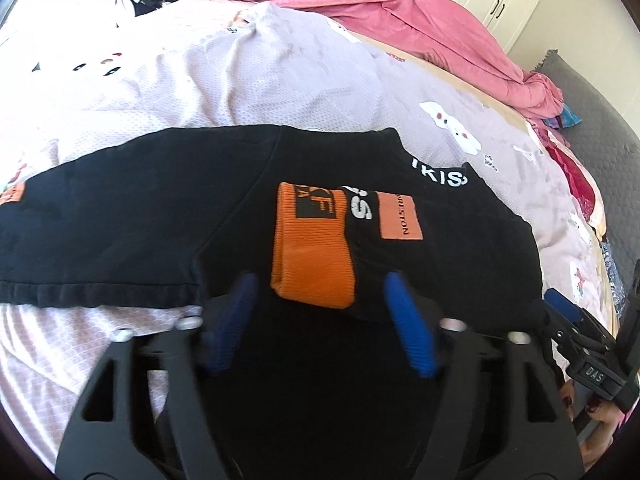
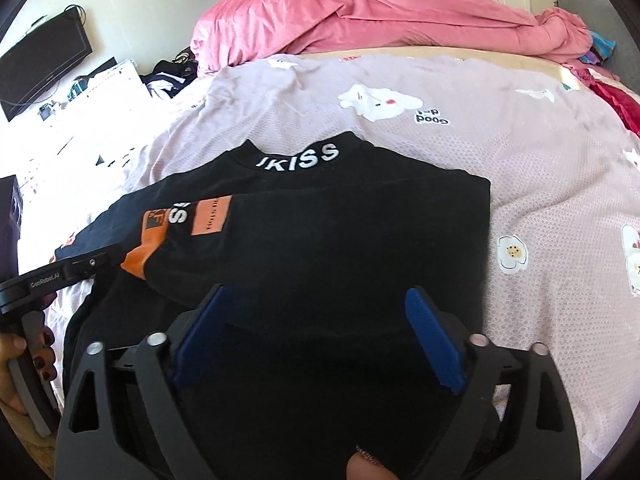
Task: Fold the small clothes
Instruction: 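Move the left gripper to the orange cuff of the other sleeve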
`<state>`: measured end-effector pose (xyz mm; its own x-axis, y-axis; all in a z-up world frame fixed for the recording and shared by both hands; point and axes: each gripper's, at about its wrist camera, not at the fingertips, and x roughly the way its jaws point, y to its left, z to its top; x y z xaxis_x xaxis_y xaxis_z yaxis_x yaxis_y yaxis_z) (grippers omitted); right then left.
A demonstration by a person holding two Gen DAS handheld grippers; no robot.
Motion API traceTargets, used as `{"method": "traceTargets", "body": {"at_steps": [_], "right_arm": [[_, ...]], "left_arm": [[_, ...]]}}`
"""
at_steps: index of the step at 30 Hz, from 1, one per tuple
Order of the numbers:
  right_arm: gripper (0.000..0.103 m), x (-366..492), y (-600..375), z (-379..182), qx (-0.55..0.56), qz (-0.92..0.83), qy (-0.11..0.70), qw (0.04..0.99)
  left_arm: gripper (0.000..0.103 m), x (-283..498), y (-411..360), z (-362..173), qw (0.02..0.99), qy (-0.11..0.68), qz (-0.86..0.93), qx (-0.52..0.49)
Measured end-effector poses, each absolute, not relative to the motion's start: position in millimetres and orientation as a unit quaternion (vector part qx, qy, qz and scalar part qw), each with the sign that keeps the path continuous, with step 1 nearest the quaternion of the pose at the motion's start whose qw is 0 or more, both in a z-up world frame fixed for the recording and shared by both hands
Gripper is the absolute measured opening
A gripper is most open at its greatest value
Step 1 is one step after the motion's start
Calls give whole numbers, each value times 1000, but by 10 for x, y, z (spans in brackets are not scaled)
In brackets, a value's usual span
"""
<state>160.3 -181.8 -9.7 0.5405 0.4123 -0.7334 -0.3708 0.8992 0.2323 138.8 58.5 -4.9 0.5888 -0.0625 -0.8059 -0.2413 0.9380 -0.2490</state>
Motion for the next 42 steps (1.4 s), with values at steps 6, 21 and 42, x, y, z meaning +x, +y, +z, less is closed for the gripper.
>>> {"method": "traceTargets", "body": {"at_steps": [6, 21, 42], "right_arm": [[96, 1461, -1812, -79, 40, 212, 413, 885], [98, 1262, -1532, 91, 16, 216, 388, 896], [99, 1079, -578, 361, -20, 282, 366, 887]], "left_arm": [[88, 1283, 657, 12, 877, 446, 56, -171], [93, 992, 942, 108, 880, 431, 79, -182], [93, 534, 1747, 118, 873, 401, 141, -239]]}}
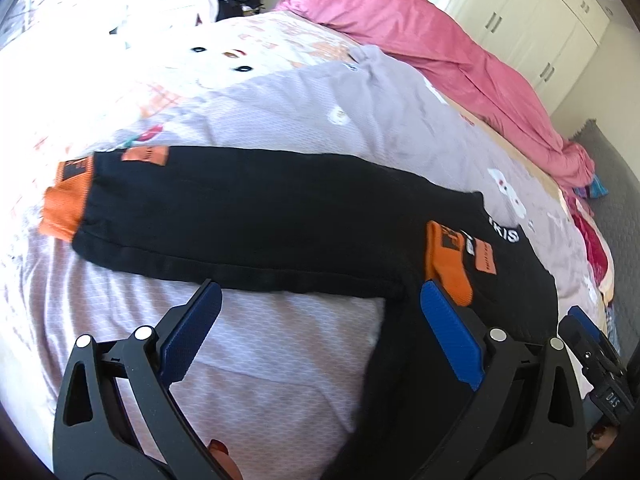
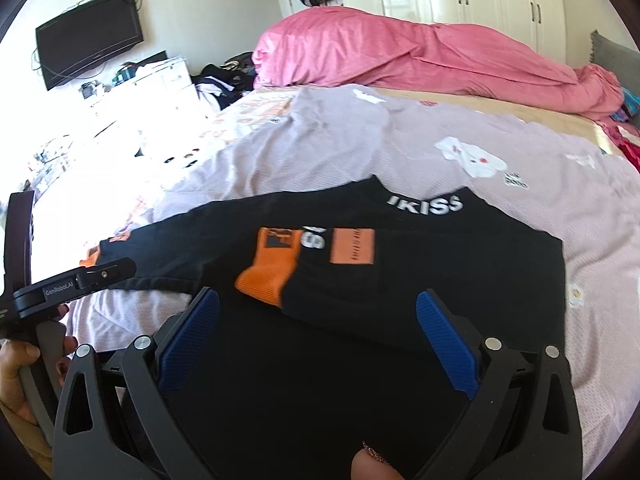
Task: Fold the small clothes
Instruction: 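Move the left gripper to the orange cuff of the other sleeve, then grasp the second orange cuff with the left gripper and lift it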
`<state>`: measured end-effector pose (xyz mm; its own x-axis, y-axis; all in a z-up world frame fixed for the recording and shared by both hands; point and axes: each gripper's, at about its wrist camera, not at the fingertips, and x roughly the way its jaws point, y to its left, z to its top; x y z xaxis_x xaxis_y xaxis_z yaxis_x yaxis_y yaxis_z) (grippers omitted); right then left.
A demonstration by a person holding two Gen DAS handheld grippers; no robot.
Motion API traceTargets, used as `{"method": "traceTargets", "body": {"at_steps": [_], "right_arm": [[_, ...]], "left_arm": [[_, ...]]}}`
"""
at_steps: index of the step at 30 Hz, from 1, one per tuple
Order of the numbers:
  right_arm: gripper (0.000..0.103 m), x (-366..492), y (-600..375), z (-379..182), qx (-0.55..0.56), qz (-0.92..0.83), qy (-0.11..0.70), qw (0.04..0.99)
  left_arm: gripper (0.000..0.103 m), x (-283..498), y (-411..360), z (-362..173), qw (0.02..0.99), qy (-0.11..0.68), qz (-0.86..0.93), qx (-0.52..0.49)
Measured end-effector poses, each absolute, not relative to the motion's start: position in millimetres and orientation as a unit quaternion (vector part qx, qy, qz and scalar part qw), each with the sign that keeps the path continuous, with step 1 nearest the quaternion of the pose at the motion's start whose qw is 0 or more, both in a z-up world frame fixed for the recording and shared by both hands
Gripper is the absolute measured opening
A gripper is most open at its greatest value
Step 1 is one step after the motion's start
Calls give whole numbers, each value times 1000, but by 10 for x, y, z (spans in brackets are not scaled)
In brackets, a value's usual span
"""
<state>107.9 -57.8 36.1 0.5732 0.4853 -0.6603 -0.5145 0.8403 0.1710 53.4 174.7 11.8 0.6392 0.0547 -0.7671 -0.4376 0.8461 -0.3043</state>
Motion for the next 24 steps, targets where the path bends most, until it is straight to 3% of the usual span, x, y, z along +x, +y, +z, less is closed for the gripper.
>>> {"method": "traceTargets", "body": {"at_steps": [24], "right_arm": [[98, 999, 291, 374, -59, 340, 366, 864]], "left_arm": [[93, -52, 2806, -87, 836, 372, 231, -332]]}}
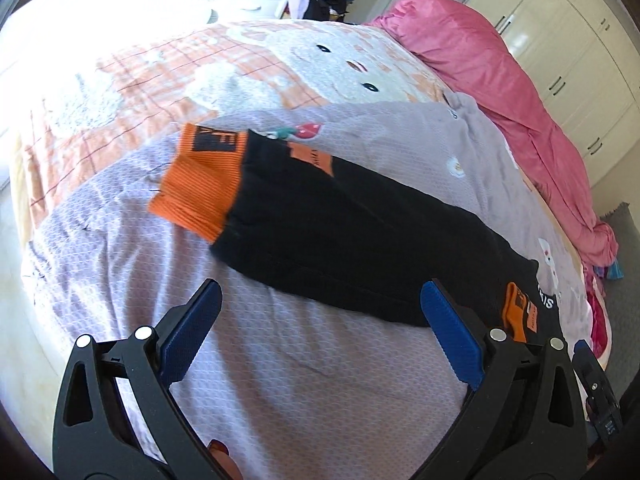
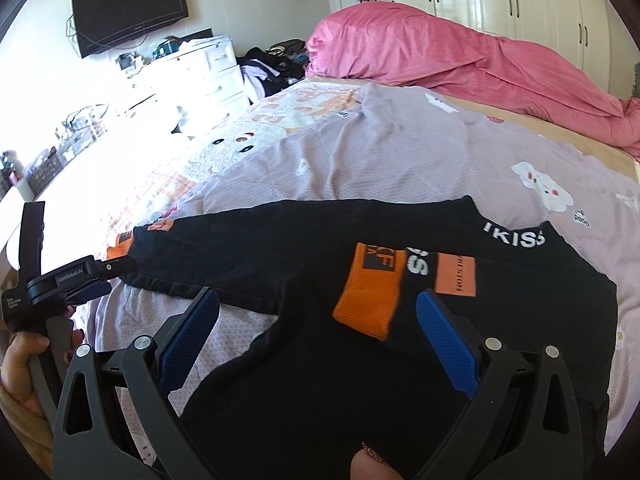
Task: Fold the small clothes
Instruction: 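Grasp the second orange cuff with the left gripper and lift it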
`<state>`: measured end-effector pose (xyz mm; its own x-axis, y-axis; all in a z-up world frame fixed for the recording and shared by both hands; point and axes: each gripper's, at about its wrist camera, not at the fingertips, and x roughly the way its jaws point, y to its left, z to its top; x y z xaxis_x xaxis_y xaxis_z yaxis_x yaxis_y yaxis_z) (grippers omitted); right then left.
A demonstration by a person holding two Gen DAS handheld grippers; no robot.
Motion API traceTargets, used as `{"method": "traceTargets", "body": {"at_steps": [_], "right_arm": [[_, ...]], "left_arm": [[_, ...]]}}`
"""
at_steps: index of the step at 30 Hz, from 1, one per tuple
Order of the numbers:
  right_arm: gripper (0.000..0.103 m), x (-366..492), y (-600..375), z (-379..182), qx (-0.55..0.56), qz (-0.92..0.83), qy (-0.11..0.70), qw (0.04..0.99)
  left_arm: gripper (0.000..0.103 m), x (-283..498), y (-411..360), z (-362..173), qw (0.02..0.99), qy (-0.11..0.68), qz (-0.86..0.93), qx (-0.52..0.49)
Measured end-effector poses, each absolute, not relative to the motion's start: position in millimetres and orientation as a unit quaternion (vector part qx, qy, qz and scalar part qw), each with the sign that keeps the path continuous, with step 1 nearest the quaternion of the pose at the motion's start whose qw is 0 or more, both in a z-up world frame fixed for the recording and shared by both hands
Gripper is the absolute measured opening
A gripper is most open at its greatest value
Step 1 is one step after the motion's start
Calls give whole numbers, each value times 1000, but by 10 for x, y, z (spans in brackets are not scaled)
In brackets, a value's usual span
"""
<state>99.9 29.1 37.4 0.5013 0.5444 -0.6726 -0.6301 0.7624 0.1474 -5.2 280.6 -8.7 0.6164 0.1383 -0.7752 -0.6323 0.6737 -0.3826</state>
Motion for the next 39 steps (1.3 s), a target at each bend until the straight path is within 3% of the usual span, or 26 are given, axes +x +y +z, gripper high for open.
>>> {"method": "traceTargets", "body": {"at_steps": [12, 14, 20, 22, 25, 28, 39], "right_arm": [[98, 993, 520, 286, -66, 352, 377, 854], [98, 1016, 516, 264, -65, 348, 379, 855], [98, 1086, 448, 199, -49, 334, 386, 859], [98, 1103, 416, 189, -46, 329, 386, 860], [98, 1130, 345, 178, -37, 323, 390, 862], [98, 1143, 257, 178, -27, 317, 391, 864], [98, 1121, -191, 238, 26, 292, 395, 871]], "left_arm": [[93, -109, 3186, -303, 818, 349, 275, -366], [90, -63, 3209, -300, 819, 344, 287, -358], [56, -61, 3380, -297, 815, 311, 312, -377], [34, -81, 3445, -296, 811, 303, 321, -385], [11, -119, 3486, -274, 813, 287, 306, -403], [4, -153, 3430, -156, 827, 267, 296, -396], [3, -120, 3004, 489, 875, 218, 233, -363]]}}
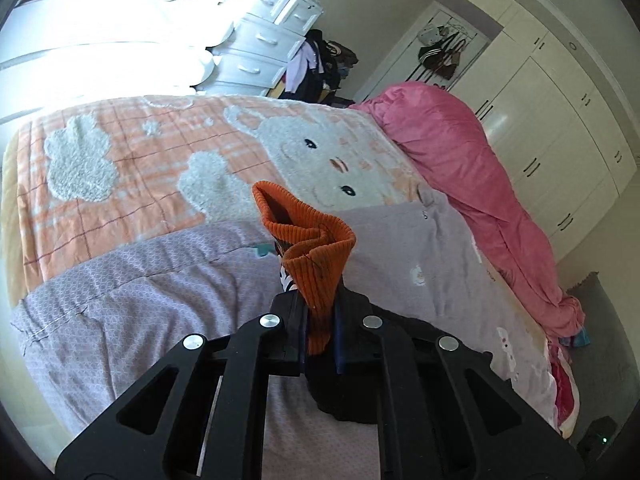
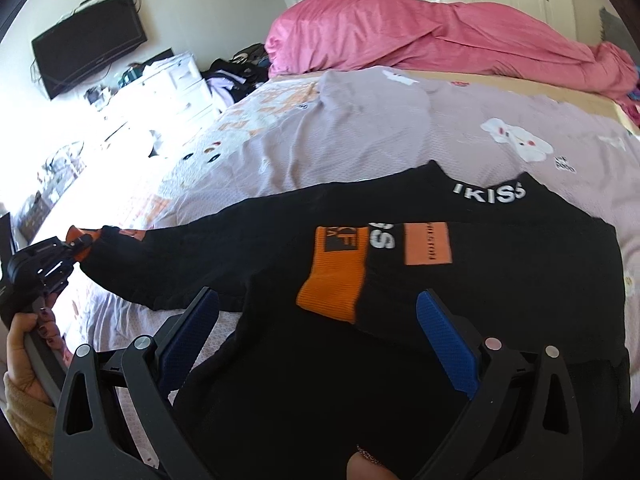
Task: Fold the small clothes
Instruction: 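Grasp the second orange cuff with the left gripper and lift it, then carry the cuff across the shirt body with the left gripper and release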
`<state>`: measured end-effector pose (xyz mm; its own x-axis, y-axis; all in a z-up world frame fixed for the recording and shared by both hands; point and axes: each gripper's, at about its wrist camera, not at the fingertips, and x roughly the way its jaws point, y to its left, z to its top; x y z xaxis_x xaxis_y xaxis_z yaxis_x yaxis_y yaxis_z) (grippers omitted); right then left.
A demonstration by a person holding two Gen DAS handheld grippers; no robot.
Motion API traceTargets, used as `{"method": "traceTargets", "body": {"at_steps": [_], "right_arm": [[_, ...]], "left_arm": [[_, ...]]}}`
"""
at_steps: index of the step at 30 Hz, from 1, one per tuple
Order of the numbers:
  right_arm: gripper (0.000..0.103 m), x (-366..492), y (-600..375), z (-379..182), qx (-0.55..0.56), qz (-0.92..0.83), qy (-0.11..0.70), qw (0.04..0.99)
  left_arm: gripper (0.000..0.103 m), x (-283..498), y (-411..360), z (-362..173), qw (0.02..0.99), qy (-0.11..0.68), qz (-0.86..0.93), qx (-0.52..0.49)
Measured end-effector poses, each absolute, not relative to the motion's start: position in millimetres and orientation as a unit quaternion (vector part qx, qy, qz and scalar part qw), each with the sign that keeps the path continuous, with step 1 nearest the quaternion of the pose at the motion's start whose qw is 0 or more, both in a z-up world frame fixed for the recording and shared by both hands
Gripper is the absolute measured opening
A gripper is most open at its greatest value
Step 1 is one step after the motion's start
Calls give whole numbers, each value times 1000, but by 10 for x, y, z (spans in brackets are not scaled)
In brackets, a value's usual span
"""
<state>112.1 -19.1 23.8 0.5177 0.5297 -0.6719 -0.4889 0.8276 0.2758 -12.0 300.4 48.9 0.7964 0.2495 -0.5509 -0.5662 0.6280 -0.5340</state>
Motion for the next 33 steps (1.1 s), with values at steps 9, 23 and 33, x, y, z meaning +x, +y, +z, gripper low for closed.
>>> {"method": "traceTargets", "body": {"at_steps": [9, 23, 33], "right_arm": [[98, 1031, -537, 359, 51, 277, 380, 881], [98, 892, -1225, 481, 114, 240, 361, 894], [98, 859, -1651, 424, 152, 211, 364, 894]], "left_arm": [[3, 94, 2568, 778, 900, 214, 180, -335], [3, 484, 1776, 981, 926, 239, 74, -281], [3, 716, 1207, 888, 928, 274, 12, -251]]}}
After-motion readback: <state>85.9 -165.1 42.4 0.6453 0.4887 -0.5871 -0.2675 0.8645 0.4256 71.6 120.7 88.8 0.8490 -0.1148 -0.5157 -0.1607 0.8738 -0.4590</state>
